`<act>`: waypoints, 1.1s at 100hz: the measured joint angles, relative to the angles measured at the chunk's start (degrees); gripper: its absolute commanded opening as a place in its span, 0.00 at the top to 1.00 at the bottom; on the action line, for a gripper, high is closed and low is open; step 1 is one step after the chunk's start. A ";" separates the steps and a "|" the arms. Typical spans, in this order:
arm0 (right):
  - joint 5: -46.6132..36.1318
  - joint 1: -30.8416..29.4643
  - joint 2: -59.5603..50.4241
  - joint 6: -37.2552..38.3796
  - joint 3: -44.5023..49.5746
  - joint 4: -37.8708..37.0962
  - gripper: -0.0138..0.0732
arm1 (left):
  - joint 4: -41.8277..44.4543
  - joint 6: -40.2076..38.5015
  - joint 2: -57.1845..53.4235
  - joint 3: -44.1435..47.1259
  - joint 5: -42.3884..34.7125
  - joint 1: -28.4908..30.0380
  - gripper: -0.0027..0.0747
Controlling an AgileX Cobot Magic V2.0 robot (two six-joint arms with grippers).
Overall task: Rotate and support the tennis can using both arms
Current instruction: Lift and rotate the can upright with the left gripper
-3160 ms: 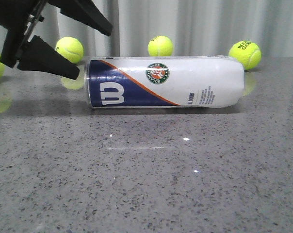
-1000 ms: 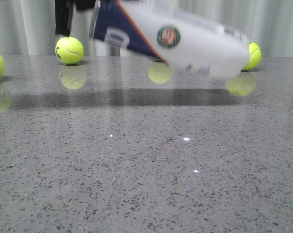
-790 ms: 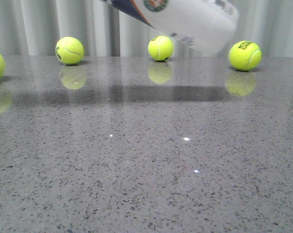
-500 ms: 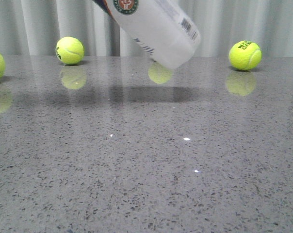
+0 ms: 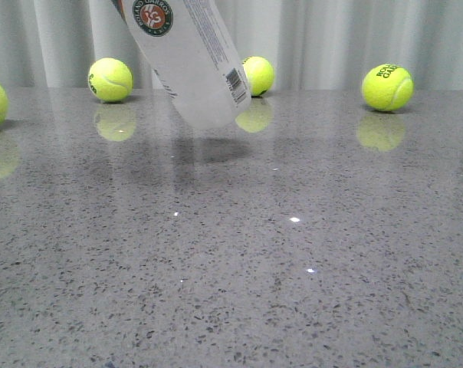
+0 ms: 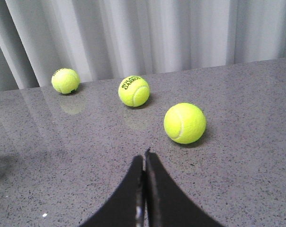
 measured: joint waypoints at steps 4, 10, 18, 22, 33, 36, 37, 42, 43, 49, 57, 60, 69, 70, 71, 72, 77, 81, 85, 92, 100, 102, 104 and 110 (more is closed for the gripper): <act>0.00 0.00 0.00 0.00 0.00 0.00 0.92 | 0.37 -0.14 0.00 0.00 0.10 -0.13 0.99; 0.00 0.00 0.00 0.00 0.00 0.00 0.92 | 0.63 -0.27 0.00 0.00 0.10 -0.22 0.99; 0.00 0.00 0.00 0.00 0.00 0.00 0.92 | 1.52 -0.36 0.00 0.00 0.10 -0.22 0.99; 0.00 0.00 0.00 0.00 0.00 0.00 0.92 | 1.91 -0.36 0.00 0.00 0.10 -0.22 0.99; 0.00 0.00 0.00 0.00 0.00 0.00 0.92 | 2.31 -0.36 0.23 0.00 0.10 -0.22 0.99; 0.00 0.00 0.00 0.00 0.00 0.00 0.92 | 2.31 -0.36 0.37 0.00 0.10 -0.22 0.99; 0.00 0.00 0.00 0.00 0.00 0.00 0.92 | 2.31 -0.36 0.49 0.00 0.10 -0.22 0.99; 0.00 0.00 0.00 0.00 0.00 0.00 0.92 | 2.31 -0.36 0.75 0.00 0.10 -0.22 0.99; 0.00 0.00 0.00 0.00 0.00 0.00 0.92 | 2.31 -0.36 0.74 0.00 0.10 -0.22 0.99; 0.00 0.00 0.00 0.00 0.00 0.00 0.92 | 2.31 -0.36 1.02 0.00 0.10 -0.22 0.99; 0.00 0.00 0.00 0.00 0.00 0.00 0.92 | 2.80 -0.36 1.49 0.00 0.10 -0.22 0.99; 0.00 0.00 0.00 0.00 0.00 0.00 0.92 | 3.04 -0.36 1.78 0.00 0.10 -0.22 0.99; 0.00 0.00 0.00 0.00 0.00 0.00 0.92 | 3.27 -0.36 2.57 -0.10 0.10 -0.22 0.99; 0.00 0.00 0.00 0.00 0.00 0.00 0.92 | 3.27 -0.36 2.62 -0.10 0.10 -0.22 0.99; 0.00 0.00 0.00 0.00 0.00 0.00 0.92 | 3.27 -0.36 2.58 -0.10 0.10 -0.22 0.99; 0.00 0.00 0.00 0.00 0.00 0.00 0.92 | 3.27 -0.36 2.69 -0.10 0.10 -0.22 0.99; 0.00 0.00 0.00 0.00 0.00 0.00 0.92 | 3.34 -0.36 2.98 -0.10 0.10 -0.22 0.99; 0.00 0.00 0.00 0.00 0.00 0.00 0.92 | 3.34 -0.36 3.09 -0.10 0.10 -0.22 0.99; 0.00 0.00 0.00 0.00 0.00 0.00 0.92 | 3.34 -0.36 3.13 -0.10 0.10 -0.22 0.99; 0.00 0.00 0.00 0.00 0.00 0.00 0.92 | 3.49 -0.36 3.13 -0.10 0.10 -0.22 0.95; 0.00 0.00 0.00 0.00 0.00 0.00 0.92 | 3.52 -0.36 3.13 -0.10 0.10 -0.22 0.86; 0.00 0.00 0.00 0.00 0.00 0.00 0.92 | 3.52 -0.36 3.13 -0.10 0.10 -0.22 0.84; 0.00 0.00 0.00 0.00 0.00 0.00 0.92 | 3.52 -0.36 3.13 -0.10 0.10 -0.22 0.82; 0.00 0.00 0.00 0.00 0.00 0.00 0.92 | 3.61 -0.36 3.13 -0.10 0.10 -0.22 0.74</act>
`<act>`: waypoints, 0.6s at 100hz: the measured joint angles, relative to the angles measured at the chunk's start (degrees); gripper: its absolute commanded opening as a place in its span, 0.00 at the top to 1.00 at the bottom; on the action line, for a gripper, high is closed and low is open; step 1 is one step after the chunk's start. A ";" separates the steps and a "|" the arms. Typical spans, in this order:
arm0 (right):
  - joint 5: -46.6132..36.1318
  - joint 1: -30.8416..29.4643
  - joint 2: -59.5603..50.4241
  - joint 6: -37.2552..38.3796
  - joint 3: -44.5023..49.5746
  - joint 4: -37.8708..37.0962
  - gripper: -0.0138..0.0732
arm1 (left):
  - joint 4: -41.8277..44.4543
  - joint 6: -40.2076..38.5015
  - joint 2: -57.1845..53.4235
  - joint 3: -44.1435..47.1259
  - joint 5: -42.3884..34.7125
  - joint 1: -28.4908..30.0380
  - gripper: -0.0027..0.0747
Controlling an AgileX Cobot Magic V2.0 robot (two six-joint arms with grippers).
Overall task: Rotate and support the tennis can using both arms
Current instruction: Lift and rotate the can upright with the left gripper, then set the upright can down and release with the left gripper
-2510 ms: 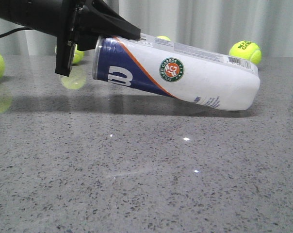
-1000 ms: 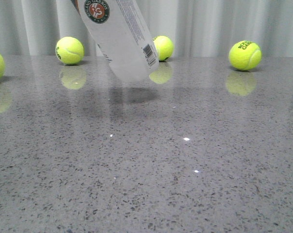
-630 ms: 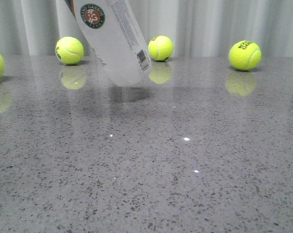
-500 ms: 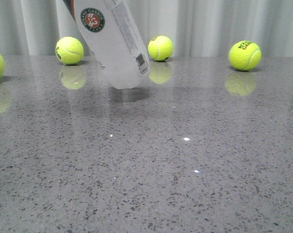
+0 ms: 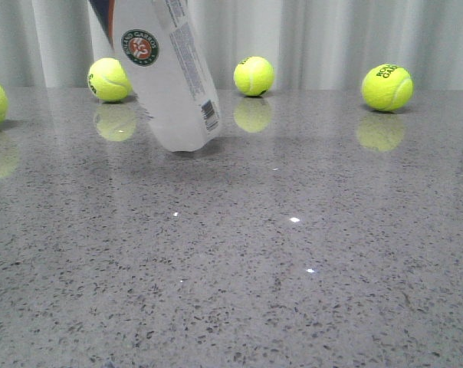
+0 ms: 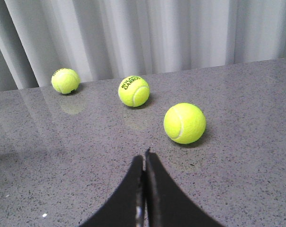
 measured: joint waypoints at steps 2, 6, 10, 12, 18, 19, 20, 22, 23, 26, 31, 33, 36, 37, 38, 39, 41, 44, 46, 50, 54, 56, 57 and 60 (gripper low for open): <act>0.00 0.00 0.00 0.00 0.00 0.00 0.92 | 0.00 0.00 0.00 0.00 0.00 0.00 0.71; 0.00 0.00 0.00 0.00 0.00 0.00 0.92 | 0.00 0.00 0.00 0.00 0.00 0.00 0.65; 0.00 0.00 0.00 0.00 0.00 0.00 0.92 | 0.00 0.00 0.00 0.00 0.00 0.00 0.58; 0.00 0.00 0.00 0.00 0.00 0.00 0.92 | 0.00 0.00 0.00 0.00 0.00 0.00 0.55; 0.00 0.00 0.00 0.00 0.00 0.00 0.92 | 0.00 0.00 0.00 0.00 0.00 0.00 0.46; 0.00 0.00 0.00 0.00 0.00 0.00 0.92 | 0.00 0.00 0.00 0.00 0.00 0.00 0.44; 0.00 0.00 0.00 0.00 0.00 0.00 0.92 | 0.00 0.00 0.00 0.00 0.00 0.00 0.43; 0.00 0.00 0.00 0.00 0.00 0.00 0.92 | 0.00 0.00 0.00 0.00 0.00 0.00 0.39; 0.00 0.00 0.00 0.00 0.00 0.00 0.92 | 0.00 0.00 0.00 0.00 0.00 0.00 0.39; 0.00 0.00 0.00 0.00 0.00 0.00 0.92 | 0.16 0.00 0.00 0.00 -0.10 0.00 0.35; 0.00 0.00 0.00 0.00 0.00 0.00 0.92 | 0.54 0.00 0.00 0.00 -0.26 0.00 0.33; 0.00 0.00 0.00 0.00 0.00 0.00 0.92 | 0.65 0.00 0.00 0.00 -0.40 0.00 0.32; 0.00 0.00 0.00 0.00 0.00 0.00 0.92 | 0.99 0.00 0.00 0.00 -0.68 0.00 0.33; 0.00 0.00 0.00 0.00 0.00 0.00 0.92 | 1.22 0.00 0.00 0.00 -0.68 0.00 0.33; 0.00 0.00 0.00 0.00 0.00 0.00 0.92 | 1.24 0.00 0.00 0.00 -0.82 0.00 0.33; 0.00 0.00 0.00 0.00 0.00 0.00 0.92 | 1.37 0.00 0.00 0.00 -0.98 0.00 0.33; 0.00 0.00 0.00 0.00 0.00 0.00 0.92 | 1.62 0.00 0.00 0.00 -1.30 0.00 0.33; 0.00 0.00 0.00 0.00 0.00 0.00 0.92 | 1.86 0.00 0.00 0.00 -1.92 0.00 0.33; 0.00 0.00 0.00 0.00 0.00 0.00 0.92 | 2.00 0.00 0.00 0.00 -2.54 0.00 0.33; 0.00 0.00 0.00 0.00 0.00 0.00 0.92 | 2.14 0.00 0.00 0.00 -3.87 0.00 0.33; 0.00 0.00 0.00 0.00 0.00 0.00 0.92 | 2.28 0.00 0.00 0.00 -5.40 0.00 0.33; 0.00 0.00 0.00 0.00 0.00 0.00 0.92 | 2.28 0.00 0.00 0.00 -6.23 0.00 0.33; 0.00 0.00 0.00 0.00 0.00 0.00 0.92 | 2.28 0.00 0.00 0.00 -6.51 0.00 0.33; 0.00 0.00 0.00 0.00 0.00 0.00 0.92 | 2.28 0.00 0.00 0.00 -7.56 0.00 0.33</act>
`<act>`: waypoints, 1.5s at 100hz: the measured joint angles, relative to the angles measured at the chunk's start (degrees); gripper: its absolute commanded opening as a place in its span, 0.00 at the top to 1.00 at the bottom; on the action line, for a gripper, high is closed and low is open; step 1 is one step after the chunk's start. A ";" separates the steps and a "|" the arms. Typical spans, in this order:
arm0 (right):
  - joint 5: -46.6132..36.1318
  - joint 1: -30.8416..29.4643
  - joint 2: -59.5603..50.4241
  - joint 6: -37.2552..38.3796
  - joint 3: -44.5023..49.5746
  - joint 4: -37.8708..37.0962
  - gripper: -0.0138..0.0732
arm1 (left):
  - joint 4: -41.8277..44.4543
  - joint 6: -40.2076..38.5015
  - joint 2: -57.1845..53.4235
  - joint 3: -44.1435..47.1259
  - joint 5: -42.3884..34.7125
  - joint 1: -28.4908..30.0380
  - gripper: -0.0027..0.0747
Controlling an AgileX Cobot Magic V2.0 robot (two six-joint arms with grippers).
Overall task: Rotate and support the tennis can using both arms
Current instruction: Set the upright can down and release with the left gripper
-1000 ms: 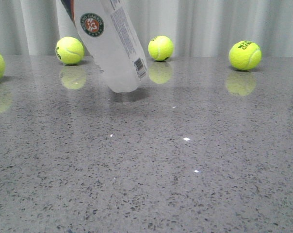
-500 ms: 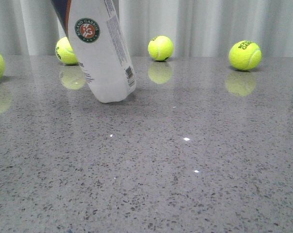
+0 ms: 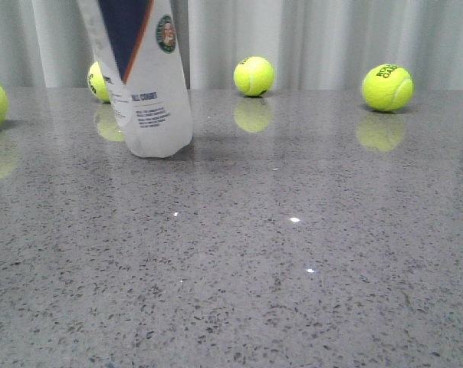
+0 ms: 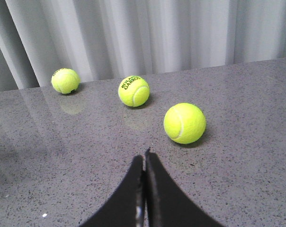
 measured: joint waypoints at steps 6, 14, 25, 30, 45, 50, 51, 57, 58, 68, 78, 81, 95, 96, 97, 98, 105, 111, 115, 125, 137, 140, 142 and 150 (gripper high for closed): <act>0.00 0.00 0.00 0.00 0.00 0.00 0.92 | 0.09 0.00 0.00 0.00 -2.42 0.00 0.33; 0.00 0.00 0.00 0.00 0.00 0.00 0.92 | 0.54 0.00 0.00 0.00 -5.20 0.00 0.33; 0.00 0.00 0.00 0.00 0.00 0.00 0.92 | 1.96 0.00 0.00 0.00 -8.50 0.00 0.33; 0.00 0.00 0.00 0.00 0.00 0.00 0.92 | 2.87 0.00 0.00 0.00 -9.36 0.00 0.33; 0.00 0.00 0.00 0.00 0.00 0.00 0.92 | 3.98 0.00 0.00 0.00 -10.28 0.25 0.33; 0.00 0.00 0.00 0.00 0.00 0.00 0.92 | 3.98 0.00 0.00 0.00 -10.28 0.52 0.33; 0.00 0.00 0.00 0.00 0.00 0.00 0.92 | 3.98 0.00 0.00 0.00 -10.28 0.53 0.33; 0.00 0.00 0.00 0.00 0.00 0.00 0.92 | 3.98 0.00 0.00 0.00 -10.36 0.89 0.33; 0.00 0.00 0.00 0.00 0.00 0.00 0.92 | 3.98 0.00 0.00 0.00 -10.36 1.01 0.33; 0.00 0.00 0.00 0.00 0.00 0.00 0.92 | 4.32 0.00 0.00 0.00 -10.62 1.11 0.33; 0.00 0.00 0.00 0.00 0.00 0.00 0.92 | 4.32 0.00 0.00 0.00 -11.65 1.11 0.41; 0.00 0.00 0.00 0.00 0.00 0.00 0.92 | 4.32 0.00 0.00 0.00 -12.00 1.11 0.47; 0.00 0.00 0.00 0.00 0.00 0.00 0.92 | 4.32 0.00 -0.82 0.00 -13.11 1.11 0.72; 0.00 0.00 0.00 0.00 0.00 0.00 0.92 | 4.32 0.00 -0.97 0.00 -13.11 1.11 0.74; 0.00 0.00 0.00 0.00 0.00 0.00 0.92 | 4.32 0.00 -1.00 0.00 -13.11 1.11 0.76; 0.00 0.00 0.00 0.00 0.00 0.00 0.92 | 4.32 0.00 -1.22 0.00 -13.11 1.11 0.78; 0.00 0.00 0.00 0.00 0.00 0.00 0.92 | 3.91 0.00 -2.26 1.00 -13.58 1.11 0.90; 0.00 0.00 0.00 0.00 0.00 0.00 0.92 | 3.38 0.00 -3.33 2.50 -14.45 1.11 0.99; 0.00 0.00 0.00 0.00 0.00 0.00 0.92 | 3.02 0.00 -4.25 4.00 -15.04 1.11 0.99; 0.00 0.00 0.00 0.00 0.00 0.00 0.92 | 2.80 0.00 -6.73 8.35 -17.13 1.11 0.99; 0.00 0.00 0.00 0.00 0.00 0.00 0.92 | 2.58 0.00 -10.58 14.34 -19.74 1.11 0.99; 0.00 0.00 0.00 0.00 0.00 0.00 0.92 | 2.58 0.00 -11.57 16.15 -20.45 1.11 0.99; 0.00 0.00 0.00 0.00 0.00 0.00 0.92 | 2.58 0.00 -12.32 17.25 -21.05 1.11 0.99; 0.00 0.00 0.00 0.00 0.00 0.00 0.92 | 2.56 0.00 -15.28 21.26 -23.38 1.11 0.99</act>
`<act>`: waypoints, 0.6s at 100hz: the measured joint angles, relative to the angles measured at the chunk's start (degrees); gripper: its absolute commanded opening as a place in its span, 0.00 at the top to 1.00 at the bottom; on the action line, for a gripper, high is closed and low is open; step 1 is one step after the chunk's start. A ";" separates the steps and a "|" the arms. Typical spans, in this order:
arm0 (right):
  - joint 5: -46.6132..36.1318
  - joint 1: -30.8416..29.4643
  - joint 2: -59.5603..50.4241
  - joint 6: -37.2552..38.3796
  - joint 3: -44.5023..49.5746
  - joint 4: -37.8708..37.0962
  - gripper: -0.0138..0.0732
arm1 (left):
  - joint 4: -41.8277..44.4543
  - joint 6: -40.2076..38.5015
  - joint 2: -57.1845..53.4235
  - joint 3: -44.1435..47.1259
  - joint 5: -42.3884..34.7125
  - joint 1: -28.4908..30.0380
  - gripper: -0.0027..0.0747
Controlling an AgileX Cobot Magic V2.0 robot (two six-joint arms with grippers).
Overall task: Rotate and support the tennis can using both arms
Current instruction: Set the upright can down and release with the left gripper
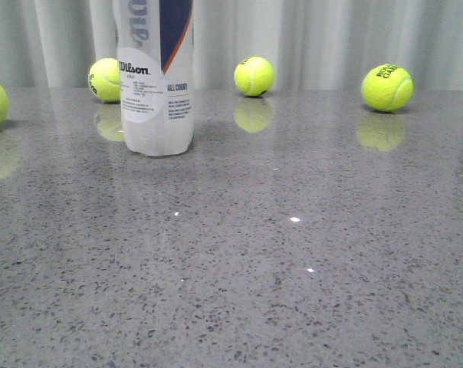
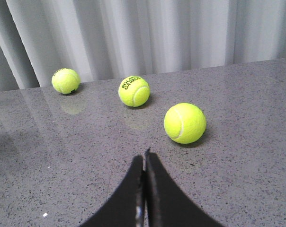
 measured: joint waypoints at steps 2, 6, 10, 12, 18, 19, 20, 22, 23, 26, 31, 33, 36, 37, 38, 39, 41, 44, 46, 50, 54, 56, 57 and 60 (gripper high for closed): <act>0.00 0.00 0.00 0.00 0.00 0.00 0.92 | -0.10 0.00 -0.86 1.12 -0.74 0.00 0.99; 0.00 0.00 0.00 0.00 0.00 0.00 0.92 | -0.10 0.00 -2.60 3.39 -2.43 0.00 0.99; 0.00 0.00 0.00 0.00 0.00 0.00 0.92 | -0.10 0.00 -4.08 5.31 -4.25 0.00 0.99; 0.00 0.00 0.00 0.00 0.00 0.00 0.92 | -0.10 0.00 -4.98 6.47 -5.22 0.00 0.99; 0.00 0.00 0.00 0.00 0.00 0.00 0.92 | -0.10 0.00 -7.66 9.88 -7.69 0.00 0.99; 0.00 0.00 0.00 0.00 0.00 0.00 0.92 | -0.10 0.00 -7.96 10.26 -8.28 0.00 0.99; 0.00 0.00 0.00 0.00 0.00 0.00 0.92 | -0.10 0.00 -8.55 11.03 -8.57 0.00 0.99; 0.00 0.00 0.00 0.00 0.00 0.00 0.92 | -0.10 0.00 -9.44 11.79 -9.34 0.00 0.99; 0.00 0.00 0.00 0.00 0.00 0.00 0.92 | -0.10 0.00 -9.75 12.55 -9.60 0.00 0.99; 0.00 0.00 0.00 0.00 0.00 0.00 0.92 | -0.10 0.00 -10.96 14.05 -10.93 0.00 0.99; 0.00 0.00 0.00 0.00 0.00 0.00 0.92 | -0.10 0.00 -13.10 16.69 -12.67 0.00 0.99; 0.00 0.00 0.00 0.00 0.00 0.00 0.92 | -0.10 0.00 -13.99 17.79 -13.38 0.00 0.99; 0.00 0.00 0.00 0.00 0.00 0.00 0.92 | -0.10 0.00 -15.48 19.22 -14.23 0.00 0.99; 0.00 0.00 0.00 0.00 0.00 0.00 0.92 | -0.10 0.00 -15.78 19.94 -14.49 0.00 0.99; 0.00 0.00 0.00 0.00 0.00 0.00 0.92 | -0.10 0.00 -16.08 20.31 -14.96 0.00 0.99; 0.00 0.00 0.00 0.00 0.00 0.00 0.92 | -0.10 0.00 -16.68 21.01 -15.18 0.00 0.99; 0.00 0.00 0.00 0.00 0.00 0.00 0.92 | -0.10 0.00 -17.55 22.06 -15.88 0.00 0.99; 0.00 0.00 0.00 0.00 0.00 0.00 0.92 | -0.10 0.00 -18.69 23.44 -16.69 0.00 0.99; 0.00 0.00 0.00 0.00 0.00 0.00 0.92 | -0.10 0.00 -19.51 24.45 -17.30 0.00 0.99; 0.00 0.00 0.00 0.00 0.00 0.00 0.92 | -0.10 0.00 -21.13 26.10 -18.41 0.00 0.99; 0.00 0.00 0.00 0.00 0.00 0.00 0.92 | -0.10 0.00 -22.41 27.93 -19.13 0.00 0.99; 0.00 0.00 0.00 0.00 0.00 0.00 0.92 | -0.10 0.00 -23.13 28.79 -19.34 0.00 0.99; 0.00 0.00 0.00 0.00 0.00 0.00 0.92 | -0.10 0.00 -23.59 29.07 -19.49 0.00 0.99; 0.00 0.00 0.00 0.00 0.00 0.00 0.92 | -0.10 0.00 -24.48 30.45 -19.70 0.00 0.99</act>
